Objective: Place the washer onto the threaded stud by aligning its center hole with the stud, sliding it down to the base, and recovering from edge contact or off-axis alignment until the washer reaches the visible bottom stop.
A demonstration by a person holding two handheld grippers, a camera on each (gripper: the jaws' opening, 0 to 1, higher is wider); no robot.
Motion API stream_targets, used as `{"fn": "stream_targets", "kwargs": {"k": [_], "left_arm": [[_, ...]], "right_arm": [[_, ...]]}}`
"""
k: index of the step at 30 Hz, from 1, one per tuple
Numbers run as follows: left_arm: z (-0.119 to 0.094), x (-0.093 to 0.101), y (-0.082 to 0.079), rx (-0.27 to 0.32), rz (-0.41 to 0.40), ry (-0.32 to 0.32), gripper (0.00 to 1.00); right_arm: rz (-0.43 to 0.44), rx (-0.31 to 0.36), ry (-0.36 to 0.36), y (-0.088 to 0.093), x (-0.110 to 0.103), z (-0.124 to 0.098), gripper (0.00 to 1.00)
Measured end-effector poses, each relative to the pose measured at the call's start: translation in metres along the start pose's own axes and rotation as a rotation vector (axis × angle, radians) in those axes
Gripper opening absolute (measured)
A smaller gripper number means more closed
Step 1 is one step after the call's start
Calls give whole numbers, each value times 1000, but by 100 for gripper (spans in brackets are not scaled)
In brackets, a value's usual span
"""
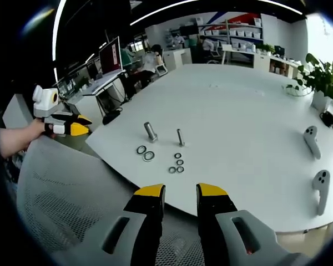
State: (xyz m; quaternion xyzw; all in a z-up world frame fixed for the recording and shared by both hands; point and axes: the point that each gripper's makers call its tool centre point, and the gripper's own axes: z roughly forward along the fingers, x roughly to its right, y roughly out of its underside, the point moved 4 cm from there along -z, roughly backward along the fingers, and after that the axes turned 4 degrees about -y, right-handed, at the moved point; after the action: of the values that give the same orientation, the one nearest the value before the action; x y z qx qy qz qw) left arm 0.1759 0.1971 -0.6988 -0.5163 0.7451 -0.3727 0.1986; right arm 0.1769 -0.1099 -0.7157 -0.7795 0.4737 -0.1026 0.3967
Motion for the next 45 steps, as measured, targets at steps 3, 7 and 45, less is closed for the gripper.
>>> {"fn": "stream_targets", "kwargs": {"k": [3,7,45], "left_arm": [[0,-1,-1,7,-10,-6,30],[0,1,0,0,-3,6,30],[3,-4,2,7,-3,15,35]], "right_arm": [[9,0,7,1,1,0,25],[3,-8,8,2,1,1,26],[11,-24,12,5,1,0,28]]}}
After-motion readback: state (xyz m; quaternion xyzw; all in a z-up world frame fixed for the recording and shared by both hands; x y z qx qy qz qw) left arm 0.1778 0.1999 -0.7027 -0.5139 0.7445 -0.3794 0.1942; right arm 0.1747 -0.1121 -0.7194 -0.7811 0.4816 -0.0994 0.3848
